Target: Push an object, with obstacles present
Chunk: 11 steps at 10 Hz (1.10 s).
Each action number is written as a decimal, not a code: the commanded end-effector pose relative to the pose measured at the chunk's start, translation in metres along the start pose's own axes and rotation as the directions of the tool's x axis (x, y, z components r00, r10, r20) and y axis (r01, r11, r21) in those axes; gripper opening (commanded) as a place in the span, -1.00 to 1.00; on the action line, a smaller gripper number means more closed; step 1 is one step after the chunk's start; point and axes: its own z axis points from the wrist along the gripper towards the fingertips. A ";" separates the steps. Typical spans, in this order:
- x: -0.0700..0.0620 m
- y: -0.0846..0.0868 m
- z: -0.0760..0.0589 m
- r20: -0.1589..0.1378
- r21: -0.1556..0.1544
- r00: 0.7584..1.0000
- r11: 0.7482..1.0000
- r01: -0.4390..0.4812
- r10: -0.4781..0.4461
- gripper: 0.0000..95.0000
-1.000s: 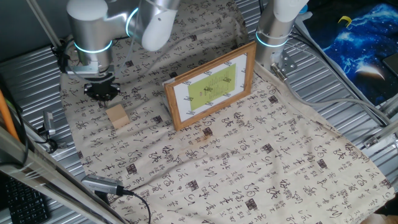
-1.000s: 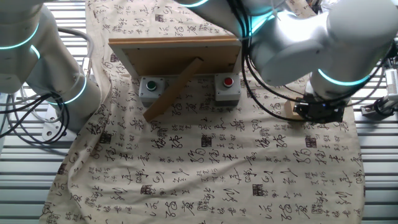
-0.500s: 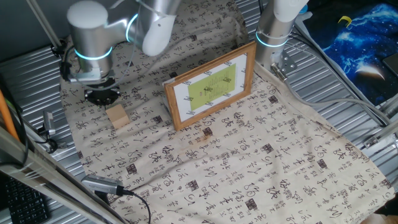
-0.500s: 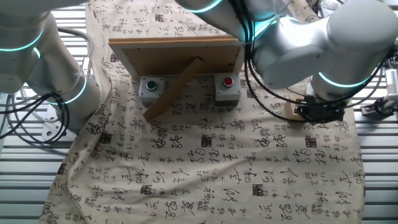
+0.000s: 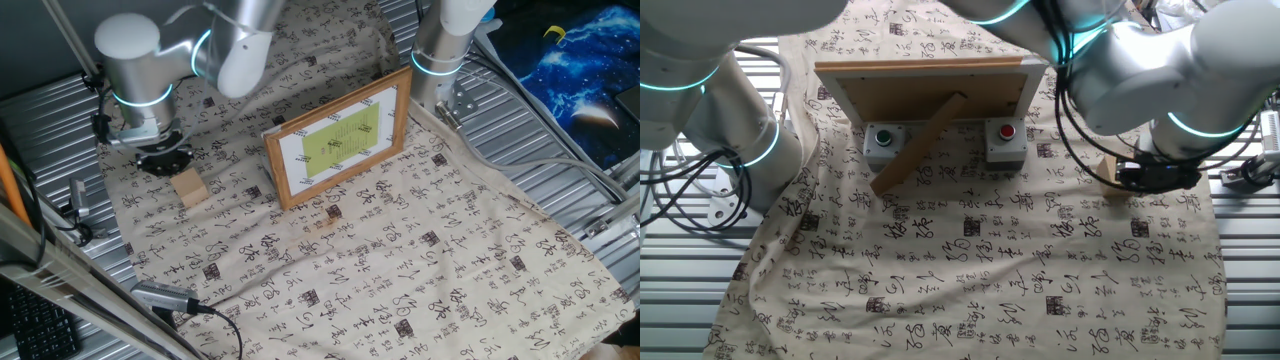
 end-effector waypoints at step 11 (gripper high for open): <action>0.012 0.028 0.004 -0.004 -0.037 0.999 0.999 0.033 -0.033 -1.00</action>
